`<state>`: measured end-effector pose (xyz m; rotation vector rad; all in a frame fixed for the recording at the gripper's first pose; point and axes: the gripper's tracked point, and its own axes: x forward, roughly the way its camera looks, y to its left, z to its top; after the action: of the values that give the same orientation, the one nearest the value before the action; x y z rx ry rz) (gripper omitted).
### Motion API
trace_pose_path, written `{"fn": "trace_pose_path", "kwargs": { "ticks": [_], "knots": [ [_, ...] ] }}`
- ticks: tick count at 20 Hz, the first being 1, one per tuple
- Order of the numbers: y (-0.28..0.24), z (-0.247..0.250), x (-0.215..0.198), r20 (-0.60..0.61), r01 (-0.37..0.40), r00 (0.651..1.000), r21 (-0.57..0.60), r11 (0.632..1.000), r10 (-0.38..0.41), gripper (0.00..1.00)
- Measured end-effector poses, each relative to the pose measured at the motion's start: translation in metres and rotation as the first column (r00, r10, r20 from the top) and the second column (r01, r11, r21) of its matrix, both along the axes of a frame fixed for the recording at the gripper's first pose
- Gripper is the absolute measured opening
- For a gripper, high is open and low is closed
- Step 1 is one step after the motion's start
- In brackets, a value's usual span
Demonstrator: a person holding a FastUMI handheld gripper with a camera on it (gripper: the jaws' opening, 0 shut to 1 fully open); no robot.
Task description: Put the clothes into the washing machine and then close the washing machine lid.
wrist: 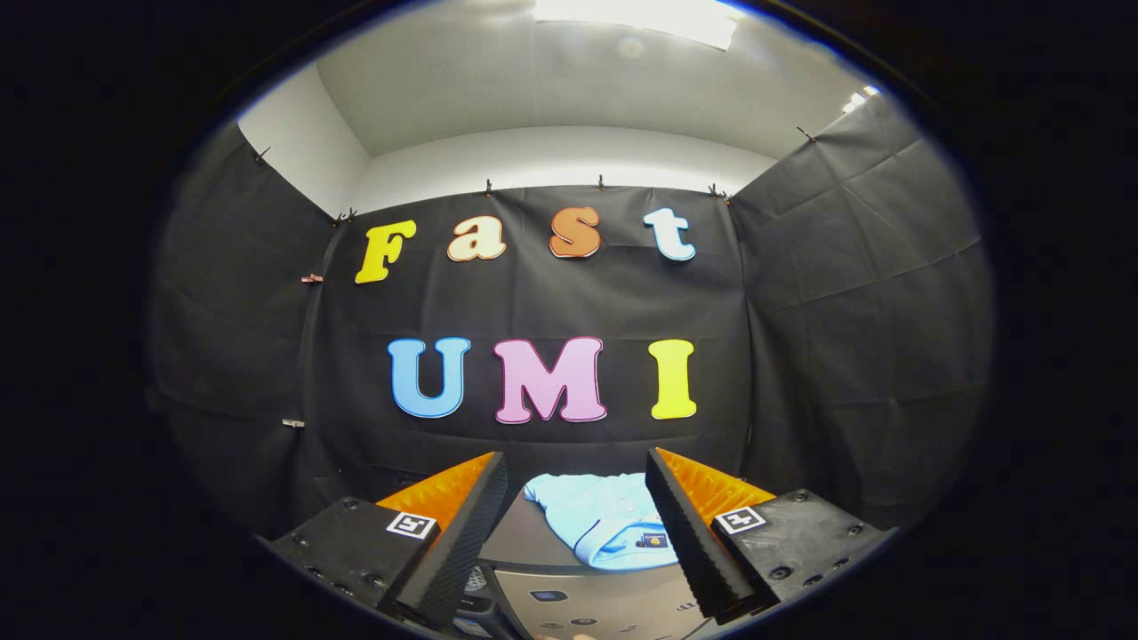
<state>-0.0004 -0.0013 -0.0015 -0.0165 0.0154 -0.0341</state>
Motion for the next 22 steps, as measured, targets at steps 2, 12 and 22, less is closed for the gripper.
{"fn": "trace_pose_path", "kwargs": {
  "ticks": [2,12,22],
  "knots": [
    [0.000,-0.001,0.001,-0.003,0.006,1.000,0.002,1.000,-0.006,0.98],
    [-0.003,0.001,0.021,-0.003,0.009,1.000,0.000,1.000,-0.009,0.98],
    [-0.021,0.007,0.103,-0.050,0.028,0.998,-0.030,0.999,-0.030,0.98]
  ]
}}
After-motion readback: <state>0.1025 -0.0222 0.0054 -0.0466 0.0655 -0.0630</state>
